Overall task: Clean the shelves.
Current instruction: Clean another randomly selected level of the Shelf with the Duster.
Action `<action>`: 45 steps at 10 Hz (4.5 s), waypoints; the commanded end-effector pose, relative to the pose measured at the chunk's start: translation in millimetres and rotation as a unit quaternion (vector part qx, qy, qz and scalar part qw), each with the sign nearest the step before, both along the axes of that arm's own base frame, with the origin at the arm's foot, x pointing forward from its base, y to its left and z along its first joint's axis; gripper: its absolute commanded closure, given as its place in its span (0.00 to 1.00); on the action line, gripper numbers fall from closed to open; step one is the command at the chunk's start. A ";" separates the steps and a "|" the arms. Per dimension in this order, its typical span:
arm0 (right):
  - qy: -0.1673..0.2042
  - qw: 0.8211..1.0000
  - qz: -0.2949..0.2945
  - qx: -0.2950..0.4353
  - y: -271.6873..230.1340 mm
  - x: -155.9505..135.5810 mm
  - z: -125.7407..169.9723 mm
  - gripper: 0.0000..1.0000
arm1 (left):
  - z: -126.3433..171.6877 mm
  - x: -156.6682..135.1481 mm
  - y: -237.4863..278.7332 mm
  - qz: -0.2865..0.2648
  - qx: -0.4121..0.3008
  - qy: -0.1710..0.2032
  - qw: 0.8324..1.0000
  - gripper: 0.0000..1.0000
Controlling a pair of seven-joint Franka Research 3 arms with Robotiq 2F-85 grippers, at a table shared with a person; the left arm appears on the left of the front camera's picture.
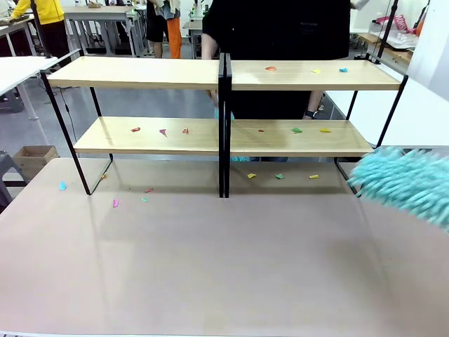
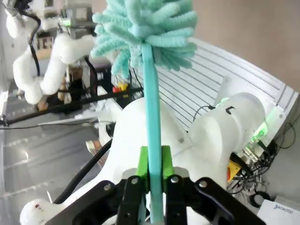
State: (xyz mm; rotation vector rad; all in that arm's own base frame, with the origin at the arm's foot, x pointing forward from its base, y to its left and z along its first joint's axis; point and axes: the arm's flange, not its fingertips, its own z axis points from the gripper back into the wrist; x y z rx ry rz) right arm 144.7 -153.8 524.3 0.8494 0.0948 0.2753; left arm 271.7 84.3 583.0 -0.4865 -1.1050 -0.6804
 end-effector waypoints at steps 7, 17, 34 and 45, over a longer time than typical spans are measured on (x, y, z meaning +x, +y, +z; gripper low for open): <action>0.047 0.995 0.047 -0.068 92.3 45.2 -73.8 0.87 | -0.3 0.2 -0.4 0.000 0.001 0.000 1.000 0.00; -0.042 0.985 0.088 -0.141 200.0 152.1 -100.8 0.87 | -0.3 0.2 -0.4 0.000 0.001 0.000 1.000 0.00; -0.131 0.955 -0.135 -0.230 252.3 279.3 -198.6 0.87 | -0.3 0.2 -0.4 0.000 0.001 0.000 1.000 0.00; -0.120 0.899 -0.283 -0.312 173.0 168.4 -161.9 0.87 | -0.3 0.2 -0.4 0.000 0.001 0.000 1.000 0.00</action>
